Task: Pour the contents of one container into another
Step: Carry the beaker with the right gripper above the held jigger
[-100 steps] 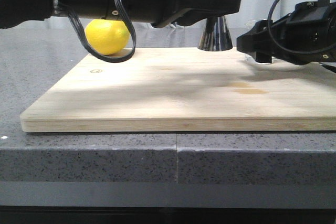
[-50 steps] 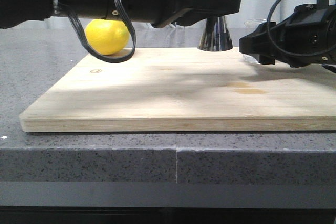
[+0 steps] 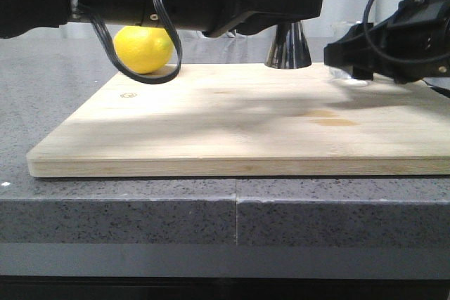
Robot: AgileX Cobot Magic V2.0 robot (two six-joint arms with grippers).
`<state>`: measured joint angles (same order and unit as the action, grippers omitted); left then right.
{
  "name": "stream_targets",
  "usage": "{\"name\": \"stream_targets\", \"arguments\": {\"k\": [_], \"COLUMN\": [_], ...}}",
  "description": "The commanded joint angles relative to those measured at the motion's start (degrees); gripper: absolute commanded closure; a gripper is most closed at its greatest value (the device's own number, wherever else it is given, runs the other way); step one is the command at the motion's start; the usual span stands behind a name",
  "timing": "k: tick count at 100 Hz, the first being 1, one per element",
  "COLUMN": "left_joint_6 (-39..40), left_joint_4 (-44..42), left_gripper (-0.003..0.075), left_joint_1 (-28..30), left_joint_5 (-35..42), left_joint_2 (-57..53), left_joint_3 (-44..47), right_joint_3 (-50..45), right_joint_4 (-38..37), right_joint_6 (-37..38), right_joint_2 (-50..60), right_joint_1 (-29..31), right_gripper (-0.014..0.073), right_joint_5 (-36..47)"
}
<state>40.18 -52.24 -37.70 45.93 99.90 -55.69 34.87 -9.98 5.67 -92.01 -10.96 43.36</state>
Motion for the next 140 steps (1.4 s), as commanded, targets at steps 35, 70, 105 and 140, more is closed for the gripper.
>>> {"name": "stream_targets", "arguments": {"k": [35, 70, 105, 140], "left_joint_6": [0.53, 1.58, 5.04, 6.46], "left_joint_4": [0.84, -0.56, -4.12, -6.47], "left_gripper": [0.0741, 0.0741, 0.0741, 0.0741], "left_joint_1": [-0.43, -0.43, -0.43, -0.43], "left_joint_5": [4.34, 4.34, 4.78, 8.95], "left_joint_2": [-3.23, -3.23, -3.23, -3.23], "left_joint_3": [-1.71, -1.71, -1.71, -1.71], "right_joint_3": [1.50, 4.79, 9.21, 11.91], "right_joint_4": [-3.64, -11.45, -16.38, -22.57], "right_joint_6": [-0.58, -0.58, -0.58, -0.58], "right_joint_2": [14.53, 29.46, 36.21, 36.21], "right_joint_1": [1.15, 1.15, -1.90, -8.34], "right_gripper": [0.0333, 0.0333, 0.0333, 0.0333], "right_joint_5": [-3.23, -18.70, -29.29, -32.58]}}
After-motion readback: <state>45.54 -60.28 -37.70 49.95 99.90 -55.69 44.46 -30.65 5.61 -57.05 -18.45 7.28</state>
